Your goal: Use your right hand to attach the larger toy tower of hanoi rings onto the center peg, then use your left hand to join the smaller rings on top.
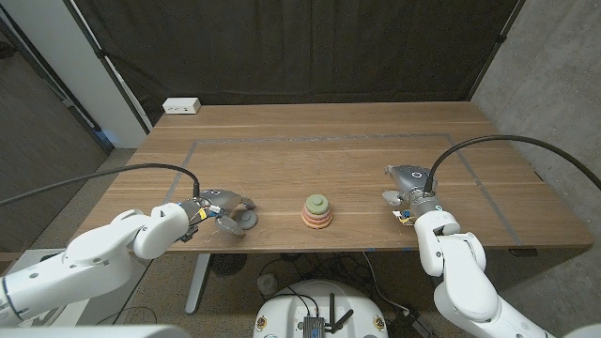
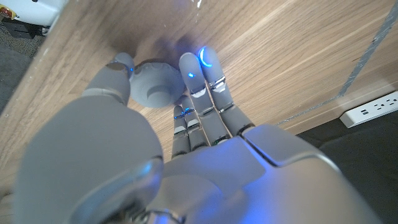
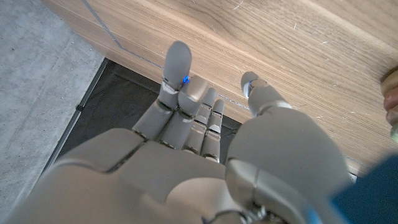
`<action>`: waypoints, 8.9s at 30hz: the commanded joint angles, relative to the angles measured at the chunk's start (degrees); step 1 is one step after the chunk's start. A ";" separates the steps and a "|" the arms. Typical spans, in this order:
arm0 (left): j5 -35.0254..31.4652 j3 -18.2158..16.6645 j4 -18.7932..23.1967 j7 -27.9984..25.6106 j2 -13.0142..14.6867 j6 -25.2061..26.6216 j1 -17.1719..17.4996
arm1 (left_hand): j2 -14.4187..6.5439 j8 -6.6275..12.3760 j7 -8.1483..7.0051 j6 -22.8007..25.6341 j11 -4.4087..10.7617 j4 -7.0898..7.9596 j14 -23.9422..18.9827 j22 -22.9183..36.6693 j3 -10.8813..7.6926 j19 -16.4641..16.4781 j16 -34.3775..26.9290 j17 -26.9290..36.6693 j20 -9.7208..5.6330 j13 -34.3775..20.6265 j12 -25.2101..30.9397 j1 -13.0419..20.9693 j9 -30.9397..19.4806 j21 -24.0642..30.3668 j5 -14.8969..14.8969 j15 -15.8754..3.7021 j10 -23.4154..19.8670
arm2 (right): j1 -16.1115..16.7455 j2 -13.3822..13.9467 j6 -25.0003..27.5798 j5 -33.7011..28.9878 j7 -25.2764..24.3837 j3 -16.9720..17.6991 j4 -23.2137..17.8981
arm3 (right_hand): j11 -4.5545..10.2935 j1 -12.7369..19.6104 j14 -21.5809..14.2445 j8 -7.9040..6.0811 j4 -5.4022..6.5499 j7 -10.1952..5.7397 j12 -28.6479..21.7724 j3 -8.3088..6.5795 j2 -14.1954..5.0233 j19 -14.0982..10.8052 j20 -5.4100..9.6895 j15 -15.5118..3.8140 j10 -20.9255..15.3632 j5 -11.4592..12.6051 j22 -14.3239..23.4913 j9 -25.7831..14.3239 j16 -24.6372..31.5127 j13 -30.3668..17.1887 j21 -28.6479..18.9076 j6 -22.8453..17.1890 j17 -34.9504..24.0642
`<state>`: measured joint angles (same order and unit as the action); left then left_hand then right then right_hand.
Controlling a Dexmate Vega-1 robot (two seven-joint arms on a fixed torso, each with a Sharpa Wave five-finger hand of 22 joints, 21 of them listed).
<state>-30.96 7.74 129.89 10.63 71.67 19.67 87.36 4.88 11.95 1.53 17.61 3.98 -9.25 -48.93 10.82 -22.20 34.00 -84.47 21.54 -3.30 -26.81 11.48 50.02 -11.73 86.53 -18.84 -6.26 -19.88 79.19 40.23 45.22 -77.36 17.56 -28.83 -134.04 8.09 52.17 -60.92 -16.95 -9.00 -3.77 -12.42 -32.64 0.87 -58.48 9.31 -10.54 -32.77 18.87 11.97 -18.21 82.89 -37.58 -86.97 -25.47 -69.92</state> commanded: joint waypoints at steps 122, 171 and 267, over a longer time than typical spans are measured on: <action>7.34 -16.96 8.91 2.65 0.62 2.38 7.30 | -4.11 5.21 -2.24 16.97 4.42 -0.49 -5.91 0.88 -1.29 4.08 -2.02 1.32 -8.56 -4.39 3.62 9.40 -2.69 2.36 -0.73 -6.34 -19.56 | -0.17 3.62 5.23 7.61 -6.03 -1.28 -1.30 | -0.34 -1.15 0.10 -0.14 -0.38 0.19 0.51 -1.02 -1.25 -0.10 3.27 -1.93 -1.49 1.72 -0.07 -0.16 0.06 -0.57 -0.23 -1.06 0.14; 8.38 0.13 4.14 8.57 -3.18 -9.17 -17.58 | -4.27 4.92 -2.30 17.77 4.60 -0.31 -5.93 0.99 -0.62 4.14 -1.72 1.52 -8.57 -6.01 2.94 9.75 -3.25 2.50 -0.76 -6.34 -20.57 | -0.11 4.96 8.42 8.98 -7.71 -1.72 -1.86 | -0.21 -1.22 0.09 -0.16 -0.46 0.17 0.48 -1.09 -1.38 -0.16 3.26 -1.93 -1.75 1.98 -0.08 -0.14 -0.04 -0.76 -0.26 -1.36 0.15; 0.43 29.82 -9.46 21.67 -19.68 -23.36 -46.37 | -4.52 3.73 -2.57 18.34 4.73 -0.36 -6.11 0.98 0.46 4.13 -1.37 1.82 -8.59 -7.11 0.97 9.84 -3.86 2.43 -0.80 -6.34 -21.24 | -0.57 10.73 12.90 14.99 -10.93 -1.42 -3.31 | -0.41 -1.30 -0.11 0.00 -0.46 0.26 0.64 -1.28 -1.76 -0.18 3.27 -1.93 -1.82 2.38 -0.09 -0.21 0.10 -0.81 -0.27 -1.29 0.02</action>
<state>-29.88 36.72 121.76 32.38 53.10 -3.23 41.22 1.01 15.92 -1.02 35.67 5.65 -9.51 -54.66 11.58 -21.95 37.90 -85.96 23.27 -3.49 -32.80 12.33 59.40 -15.31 88.77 -19.30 -7.88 -37.87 78.96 50.10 57.67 -63.55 7.31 -30.17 -137.18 7.99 50.84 -60.92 -16.95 -9.39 -3.47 -11.94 -33.67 -0.47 -58.48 9.31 -10.54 -34.30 21.06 11.74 -18.20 82.89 -38.09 -86.97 -26.41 -69.75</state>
